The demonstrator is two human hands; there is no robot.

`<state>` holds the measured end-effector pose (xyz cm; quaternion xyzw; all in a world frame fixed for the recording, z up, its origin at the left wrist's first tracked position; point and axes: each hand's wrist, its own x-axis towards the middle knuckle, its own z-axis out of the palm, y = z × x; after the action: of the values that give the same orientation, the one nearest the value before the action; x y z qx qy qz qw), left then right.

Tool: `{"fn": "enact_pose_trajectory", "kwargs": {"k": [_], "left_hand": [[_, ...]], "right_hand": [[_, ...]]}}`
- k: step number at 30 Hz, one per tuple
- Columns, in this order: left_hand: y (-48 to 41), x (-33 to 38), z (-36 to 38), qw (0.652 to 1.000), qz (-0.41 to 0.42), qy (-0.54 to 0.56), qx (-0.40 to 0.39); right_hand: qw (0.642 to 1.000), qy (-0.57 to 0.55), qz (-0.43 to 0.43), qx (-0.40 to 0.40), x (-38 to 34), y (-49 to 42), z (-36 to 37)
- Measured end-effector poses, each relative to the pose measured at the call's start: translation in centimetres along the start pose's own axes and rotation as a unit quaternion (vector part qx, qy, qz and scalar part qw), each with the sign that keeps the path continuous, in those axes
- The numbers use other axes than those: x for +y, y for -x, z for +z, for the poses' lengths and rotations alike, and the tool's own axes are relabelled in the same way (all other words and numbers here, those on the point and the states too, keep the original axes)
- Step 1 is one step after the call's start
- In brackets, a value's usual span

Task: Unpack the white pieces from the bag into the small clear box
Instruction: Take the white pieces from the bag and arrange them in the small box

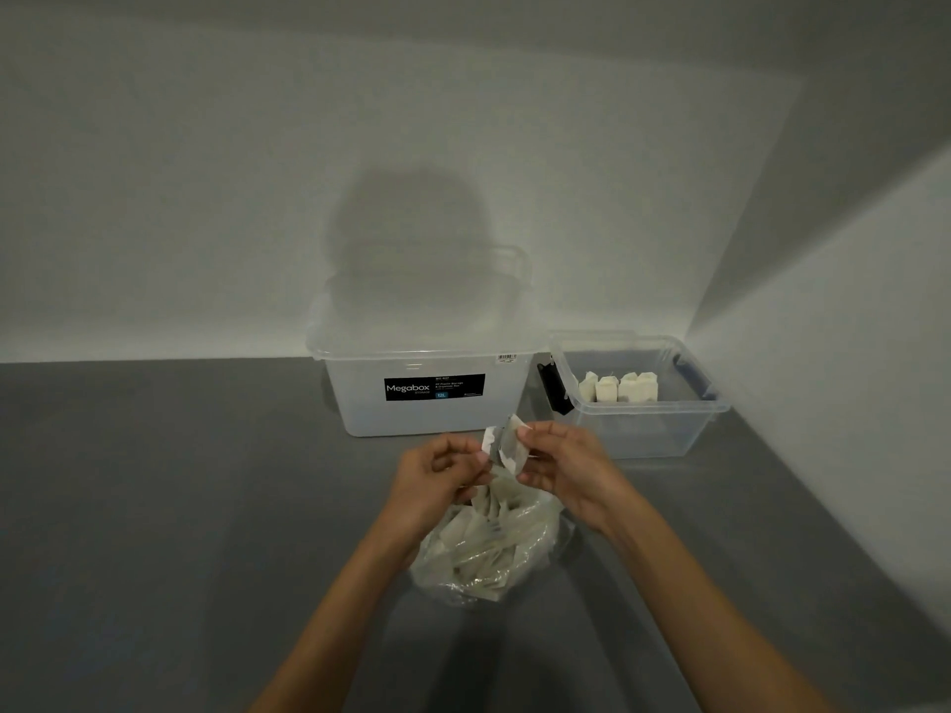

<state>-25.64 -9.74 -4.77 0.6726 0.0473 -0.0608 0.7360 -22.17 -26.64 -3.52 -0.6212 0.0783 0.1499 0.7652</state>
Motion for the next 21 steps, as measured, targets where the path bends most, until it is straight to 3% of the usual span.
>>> {"fn": "enact_pose_trajectory", "kwargs": {"k": [7,15,18,21], "left_hand": [[-0.3,1.0,-0.2,0.999,0.011,-0.037,0.021],[-1.5,2.2,-1.7,0.994,0.016,-0.085,0.069],[-2.0,2.3,-2.2,0.988,0.025,-0.113,0.101],[-2.4,2.4,-1.9,0.979,0.051,-0.154,0.121]], "right_hand": [[0.998,0.015,-0.059,0.006,0.4,0.2,0.5],[0.995,-0.085,0.010,0.054,0.5,-0.5,-0.3],[0.989,0.083,-0.076,0.090,0.8,-0.2,-0.4],[0.934,0.290,-0.202,0.061,0.9,0.4,0.4]]}}
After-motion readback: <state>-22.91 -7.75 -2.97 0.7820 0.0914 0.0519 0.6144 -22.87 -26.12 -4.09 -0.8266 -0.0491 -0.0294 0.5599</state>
